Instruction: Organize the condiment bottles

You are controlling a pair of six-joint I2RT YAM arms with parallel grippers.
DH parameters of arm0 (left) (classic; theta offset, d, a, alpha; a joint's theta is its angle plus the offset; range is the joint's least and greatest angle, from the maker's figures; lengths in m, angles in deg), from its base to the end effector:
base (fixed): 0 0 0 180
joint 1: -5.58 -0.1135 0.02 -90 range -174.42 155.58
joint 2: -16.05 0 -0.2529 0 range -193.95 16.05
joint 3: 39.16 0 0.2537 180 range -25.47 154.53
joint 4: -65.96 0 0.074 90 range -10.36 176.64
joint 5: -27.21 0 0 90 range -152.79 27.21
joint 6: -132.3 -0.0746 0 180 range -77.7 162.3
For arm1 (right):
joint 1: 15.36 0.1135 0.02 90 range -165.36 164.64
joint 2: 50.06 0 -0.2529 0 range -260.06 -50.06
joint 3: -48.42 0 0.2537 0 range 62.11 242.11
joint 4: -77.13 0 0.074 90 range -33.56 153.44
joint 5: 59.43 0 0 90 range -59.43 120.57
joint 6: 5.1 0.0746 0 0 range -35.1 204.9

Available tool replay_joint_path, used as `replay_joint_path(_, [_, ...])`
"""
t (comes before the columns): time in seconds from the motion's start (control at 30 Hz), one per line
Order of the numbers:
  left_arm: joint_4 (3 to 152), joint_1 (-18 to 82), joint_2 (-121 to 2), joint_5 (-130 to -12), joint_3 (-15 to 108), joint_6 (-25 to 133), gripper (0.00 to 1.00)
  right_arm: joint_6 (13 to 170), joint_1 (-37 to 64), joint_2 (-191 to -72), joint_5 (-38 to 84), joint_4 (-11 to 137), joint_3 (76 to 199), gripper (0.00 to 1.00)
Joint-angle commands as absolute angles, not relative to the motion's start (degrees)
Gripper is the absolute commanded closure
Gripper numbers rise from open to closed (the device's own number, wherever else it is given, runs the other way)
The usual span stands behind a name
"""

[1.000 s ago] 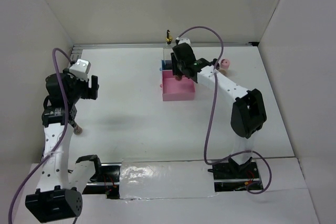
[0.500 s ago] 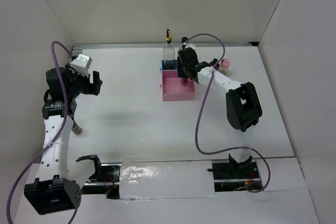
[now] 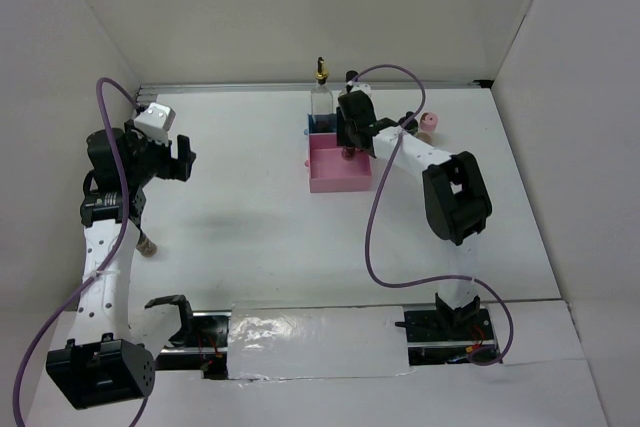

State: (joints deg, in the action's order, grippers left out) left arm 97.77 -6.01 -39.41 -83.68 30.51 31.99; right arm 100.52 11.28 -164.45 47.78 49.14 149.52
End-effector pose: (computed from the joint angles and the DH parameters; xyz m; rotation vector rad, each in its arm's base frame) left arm 0.2596 0.0261 0.3406 0.2278 1.8439 -0.0773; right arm 0.4394 0.1957 0.1897 -0.0625 2.2522 0.0496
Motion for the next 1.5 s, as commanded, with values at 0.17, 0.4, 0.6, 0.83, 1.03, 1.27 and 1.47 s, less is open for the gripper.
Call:
replay_joint_path(0.17, [94.85, -6.46, -38.53, -84.68, 31.57, 32.28, 0.13, 99.67, 11.19, -163.53, 48.50, 51.23, 150.79, 0.11])
replay_joint_path(0.4, [104.84, -6.55, -40.63, -77.84, 38.04, 26.75, 0.04, 98.35, 11.80, -160.19, 46.48, 47.72, 152.11, 0.00])
replay_joint_path(0.6, [130.47, -10.32, -51.08, -63.26, 52.63, 20.41, 0.01, 98.26, 12.68, -155.36, 44.37, 42.01, 151.84, 0.00])
replay_joint_path(0.83, [146.17, -23.40, -53.56, -67.71, 51.46, 24.63, 0.01, 99.31, 14.17, -153.68, 42.70, 37.97, 150.52, 0.00])
replay_joint_path(1.03, [145.39, -30.80, -56.81, -74.56, 46.42, 28.40, 0.02, 97.39, 17.25, -153.59, 41.38, 36.90, 151.14, 0.00])
replay_joint_path(1.27, [139.86, -33.26, -56.81, -70.10, 38.87, 28.77, 0.01, 95.72, 21.20, -152.98, 41.56, 35.67, 151.14, 0.00])
replay_joint_path(1.47, [136.25, -34.94, -58.74, -71.76, 36.05, 28.67, 0.01, 96.06, 22.44, -150.70, 42.70, 36.55, 147.80, 0.00])
